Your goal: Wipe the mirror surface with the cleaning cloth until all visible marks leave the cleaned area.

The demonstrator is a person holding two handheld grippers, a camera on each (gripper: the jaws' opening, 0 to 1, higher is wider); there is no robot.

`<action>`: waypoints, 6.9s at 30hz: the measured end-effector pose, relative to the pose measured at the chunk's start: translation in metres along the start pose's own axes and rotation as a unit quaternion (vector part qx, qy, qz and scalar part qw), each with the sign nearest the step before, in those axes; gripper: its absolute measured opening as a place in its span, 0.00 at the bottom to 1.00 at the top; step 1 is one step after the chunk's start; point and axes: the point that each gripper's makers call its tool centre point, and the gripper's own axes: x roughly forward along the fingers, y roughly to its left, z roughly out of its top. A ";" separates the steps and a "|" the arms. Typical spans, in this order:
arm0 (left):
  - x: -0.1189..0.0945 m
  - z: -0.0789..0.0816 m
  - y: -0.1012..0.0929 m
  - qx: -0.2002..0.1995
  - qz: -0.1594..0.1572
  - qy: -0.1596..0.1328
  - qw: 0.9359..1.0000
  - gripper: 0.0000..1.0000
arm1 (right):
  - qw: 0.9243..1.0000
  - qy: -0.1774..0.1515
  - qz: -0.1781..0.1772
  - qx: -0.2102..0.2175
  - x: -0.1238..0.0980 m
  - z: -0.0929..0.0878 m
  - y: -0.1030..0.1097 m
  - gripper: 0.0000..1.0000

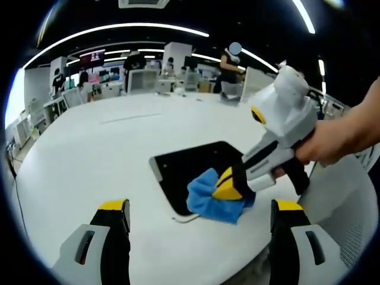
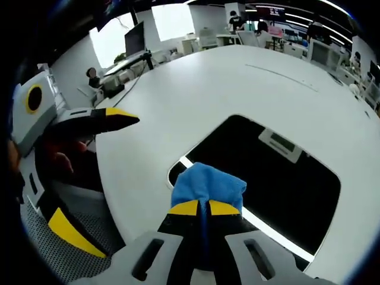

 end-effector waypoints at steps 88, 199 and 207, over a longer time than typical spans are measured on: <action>0.001 -0.004 -0.001 0.001 -0.002 0.010 1.000 0.99 | 1.000 0.027 -0.009 0.014 -0.007 0.000 -0.052 0.00; 0.002 -0.006 0.003 -0.010 0.005 0.014 1.000 0.99 | 0.998 0.003 -0.024 0.055 0.019 0.055 -0.126 0.00; 0.002 -0.006 0.002 -0.005 0.002 0.018 1.000 0.99 | 0.998 0.002 -0.034 0.056 0.011 0.049 -0.138 0.00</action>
